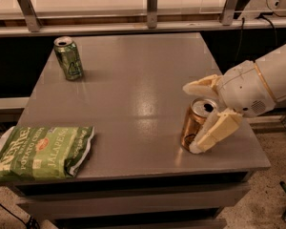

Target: Move orange can near green can

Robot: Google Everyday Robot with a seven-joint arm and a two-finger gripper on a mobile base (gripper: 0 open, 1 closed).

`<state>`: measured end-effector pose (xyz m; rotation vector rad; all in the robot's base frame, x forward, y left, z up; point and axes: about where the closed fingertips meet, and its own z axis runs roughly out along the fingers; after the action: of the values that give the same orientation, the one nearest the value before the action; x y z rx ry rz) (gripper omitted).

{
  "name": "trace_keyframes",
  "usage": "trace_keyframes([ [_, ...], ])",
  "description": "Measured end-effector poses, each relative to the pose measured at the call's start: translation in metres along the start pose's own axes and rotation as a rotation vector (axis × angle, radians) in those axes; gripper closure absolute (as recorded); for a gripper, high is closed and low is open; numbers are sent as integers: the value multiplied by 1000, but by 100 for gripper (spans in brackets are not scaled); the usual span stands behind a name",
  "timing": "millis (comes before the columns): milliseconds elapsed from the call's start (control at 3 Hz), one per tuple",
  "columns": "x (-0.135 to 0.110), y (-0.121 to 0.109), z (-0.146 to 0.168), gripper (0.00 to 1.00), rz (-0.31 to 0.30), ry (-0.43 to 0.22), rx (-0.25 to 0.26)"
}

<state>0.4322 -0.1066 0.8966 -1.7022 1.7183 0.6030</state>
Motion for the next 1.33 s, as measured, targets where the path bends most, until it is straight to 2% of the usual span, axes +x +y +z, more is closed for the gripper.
trace_keyframes([
  [1000, -5, 2, 8, 86, -10, -19, -8],
  [1333, -6, 2, 8, 100, -10, -19, -8],
])
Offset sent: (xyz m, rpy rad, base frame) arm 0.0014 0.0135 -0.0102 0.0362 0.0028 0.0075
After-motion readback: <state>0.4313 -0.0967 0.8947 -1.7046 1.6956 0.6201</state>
